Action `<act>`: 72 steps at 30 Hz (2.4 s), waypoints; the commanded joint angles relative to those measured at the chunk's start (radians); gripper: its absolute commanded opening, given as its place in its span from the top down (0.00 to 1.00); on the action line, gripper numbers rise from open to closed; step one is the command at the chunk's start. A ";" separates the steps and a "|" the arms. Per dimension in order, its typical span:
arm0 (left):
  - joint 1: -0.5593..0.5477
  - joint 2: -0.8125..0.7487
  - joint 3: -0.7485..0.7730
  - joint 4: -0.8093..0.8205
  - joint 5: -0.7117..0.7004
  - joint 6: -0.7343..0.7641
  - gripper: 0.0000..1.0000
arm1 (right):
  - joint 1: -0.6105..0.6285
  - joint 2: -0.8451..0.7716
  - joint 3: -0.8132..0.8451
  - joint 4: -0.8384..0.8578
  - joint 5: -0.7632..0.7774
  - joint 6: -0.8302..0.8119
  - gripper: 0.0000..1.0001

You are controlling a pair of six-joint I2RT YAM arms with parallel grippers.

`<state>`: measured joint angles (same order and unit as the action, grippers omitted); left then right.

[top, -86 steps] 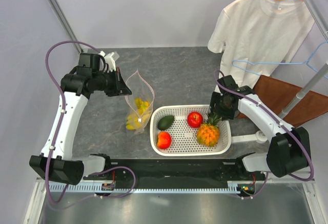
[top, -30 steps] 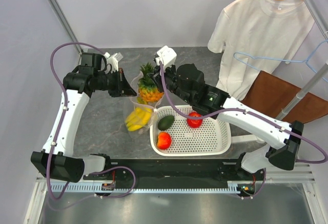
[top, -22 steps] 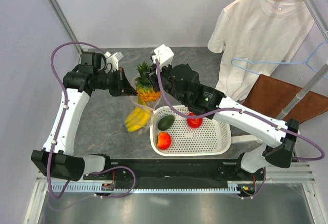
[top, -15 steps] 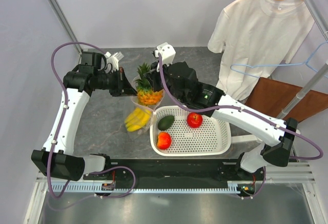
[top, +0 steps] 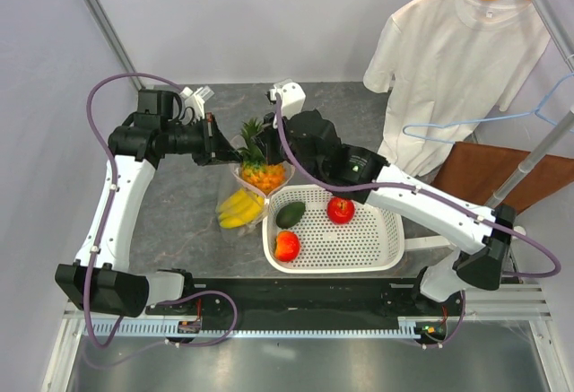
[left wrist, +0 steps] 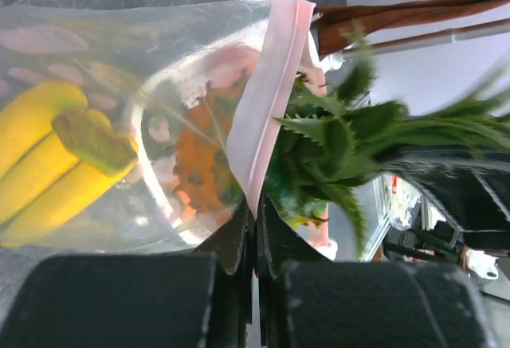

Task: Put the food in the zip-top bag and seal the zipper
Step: Place the fake fruit in the zipper food storage bag, then adjust the zipper food storage bag at the center of the board.

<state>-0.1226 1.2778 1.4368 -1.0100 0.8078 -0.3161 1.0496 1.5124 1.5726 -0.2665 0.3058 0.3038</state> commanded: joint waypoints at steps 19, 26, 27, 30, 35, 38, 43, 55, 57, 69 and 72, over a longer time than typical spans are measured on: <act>0.054 -0.077 -0.036 0.168 0.214 -0.092 0.98 | -0.089 0.057 0.130 -0.198 -0.310 0.077 0.26; 0.080 -0.078 -0.053 0.166 0.245 -0.087 0.98 | -0.212 -0.082 -0.002 -0.258 -0.378 -0.005 0.18; 0.081 -0.080 -0.058 0.166 0.245 -0.086 0.98 | -0.258 -0.087 -0.034 -0.257 -0.381 0.001 0.18; 0.083 -0.086 -0.061 0.168 0.243 -0.084 0.98 | -0.313 -0.086 -0.059 -0.257 -0.418 0.017 0.21; 0.084 -0.078 -0.055 0.165 0.238 -0.089 0.98 | -0.321 -0.037 -0.059 -0.254 -0.602 0.098 0.28; 0.084 -0.084 -0.055 0.166 0.235 -0.089 0.98 | -0.323 -0.040 -0.092 -0.247 -0.669 0.150 0.30; 0.086 -0.084 -0.062 0.168 0.231 -0.087 0.98 | -0.321 -0.067 -0.187 -0.221 -0.668 0.169 0.43; 0.087 -0.103 -0.052 0.097 0.092 -0.006 0.98 | -0.321 -0.047 -0.155 -0.134 -0.801 0.248 1.00; 0.087 -0.109 -0.027 0.042 -0.028 0.055 0.98 | -0.316 -0.055 -0.116 -0.125 -0.821 0.253 1.00; 0.081 -0.152 0.269 -0.197 -0.272 0.241 0.97 | -0.255 -0.043 0.138 -0.142 -0.861 0.225 1.00; 0.078 -0.123 0.254 -0.234 -0.320 0.253 0.98 | -0.255 -0.038 0.054 -0.128 -0.844 0.228 1.00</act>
<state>-0.0414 1.1271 1.6779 -1.1553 0.5678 -0.1421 0.7948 1.4734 1.6737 -0.4210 -0.5354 0.5308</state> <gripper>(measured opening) 0.028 0.007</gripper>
